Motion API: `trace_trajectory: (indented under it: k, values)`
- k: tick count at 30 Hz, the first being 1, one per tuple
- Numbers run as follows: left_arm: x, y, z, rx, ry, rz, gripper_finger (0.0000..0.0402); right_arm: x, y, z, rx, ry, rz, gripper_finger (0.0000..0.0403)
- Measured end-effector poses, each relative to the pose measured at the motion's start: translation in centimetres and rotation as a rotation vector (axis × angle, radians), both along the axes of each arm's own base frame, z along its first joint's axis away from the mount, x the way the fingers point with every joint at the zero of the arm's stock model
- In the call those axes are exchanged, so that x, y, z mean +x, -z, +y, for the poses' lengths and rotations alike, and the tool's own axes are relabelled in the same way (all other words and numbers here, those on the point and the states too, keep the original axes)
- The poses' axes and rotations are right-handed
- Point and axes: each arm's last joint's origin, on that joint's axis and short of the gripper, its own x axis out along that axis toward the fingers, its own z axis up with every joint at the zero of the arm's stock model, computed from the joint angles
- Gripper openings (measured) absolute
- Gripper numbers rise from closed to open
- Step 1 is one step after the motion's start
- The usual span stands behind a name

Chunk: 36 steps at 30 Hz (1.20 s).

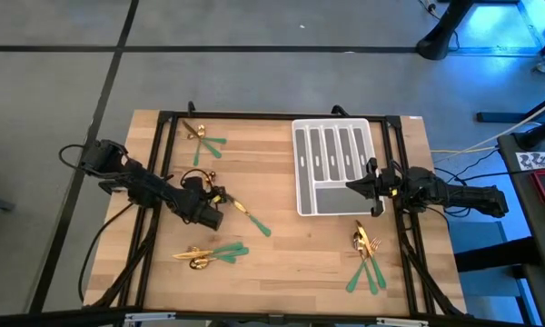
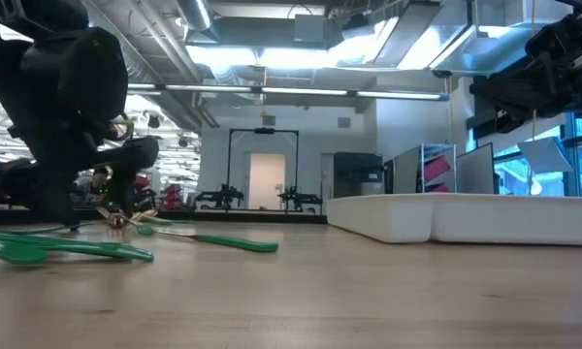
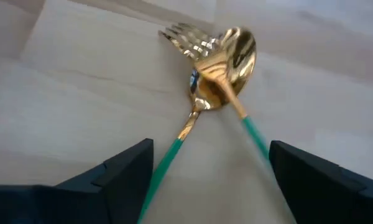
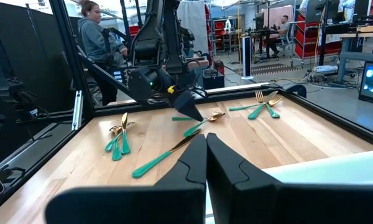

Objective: Sort silverware
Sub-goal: Put the green fork into the silverware tray

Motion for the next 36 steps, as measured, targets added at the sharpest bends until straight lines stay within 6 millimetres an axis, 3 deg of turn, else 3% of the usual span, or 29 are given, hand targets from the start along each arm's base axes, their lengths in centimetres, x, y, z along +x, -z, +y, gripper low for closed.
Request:
trace_trajectory:
  k: [6,15,23,30,36]
  values:
    - [1.2,0.4,0.9,0.042,-0.054,-0.091,0.0315,0.0,0.0,0.0,0.0,0.0,0.0,0.0001]
    - [2.8,-0.2,2.2,-0.046,0.009,0.074,0.0296,0.0,0.0,0.0,0.0,0.0,0.0,0.0001]
    - [2.5,-0.4,2.1,-0.119,0.08,0.2,0.0208,0.0,0.0,0.0,0.0,0.0,0.0,0.0001]
    - [2.3,-0.3,2.3,-0.135,0.12,0.246,0.0097,0.0,0.0,0.0,0.0,0.0,0.0,0.0001]
    - [1.8,-1.3,2.0,-0.19,0.163,0.251,0.0013,0.0,0.0,0.0,0.0,0.0,-0.001,0.0001]
